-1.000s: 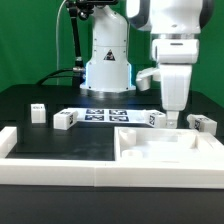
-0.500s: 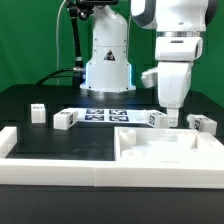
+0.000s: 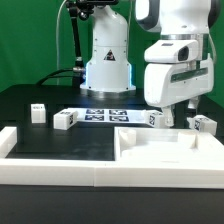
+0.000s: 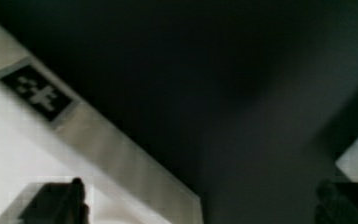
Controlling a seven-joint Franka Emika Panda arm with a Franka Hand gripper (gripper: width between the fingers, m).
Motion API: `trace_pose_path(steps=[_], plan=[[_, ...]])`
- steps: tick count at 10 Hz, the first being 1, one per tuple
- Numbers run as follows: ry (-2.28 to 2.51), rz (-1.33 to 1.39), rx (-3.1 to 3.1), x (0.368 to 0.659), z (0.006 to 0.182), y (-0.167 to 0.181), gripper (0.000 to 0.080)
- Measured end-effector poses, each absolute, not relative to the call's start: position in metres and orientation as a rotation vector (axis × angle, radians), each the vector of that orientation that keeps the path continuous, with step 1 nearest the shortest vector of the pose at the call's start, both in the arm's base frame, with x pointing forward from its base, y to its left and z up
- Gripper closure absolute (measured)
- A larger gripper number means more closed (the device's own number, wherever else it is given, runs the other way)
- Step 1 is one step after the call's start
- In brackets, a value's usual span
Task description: Assemble one leg
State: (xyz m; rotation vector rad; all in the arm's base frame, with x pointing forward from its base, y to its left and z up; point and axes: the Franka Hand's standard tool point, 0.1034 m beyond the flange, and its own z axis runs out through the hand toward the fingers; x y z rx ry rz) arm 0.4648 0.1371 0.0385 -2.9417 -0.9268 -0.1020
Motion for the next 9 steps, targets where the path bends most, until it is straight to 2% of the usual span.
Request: trace_pose_path(steps=[4, 9], plan=[[-0.419, -0.1, -3.022, 0.465, 0.045, 0.175, 0.015], [-0.412, -0.038, -3.03, 0.462, 0.044, 0.176, 0.015]])
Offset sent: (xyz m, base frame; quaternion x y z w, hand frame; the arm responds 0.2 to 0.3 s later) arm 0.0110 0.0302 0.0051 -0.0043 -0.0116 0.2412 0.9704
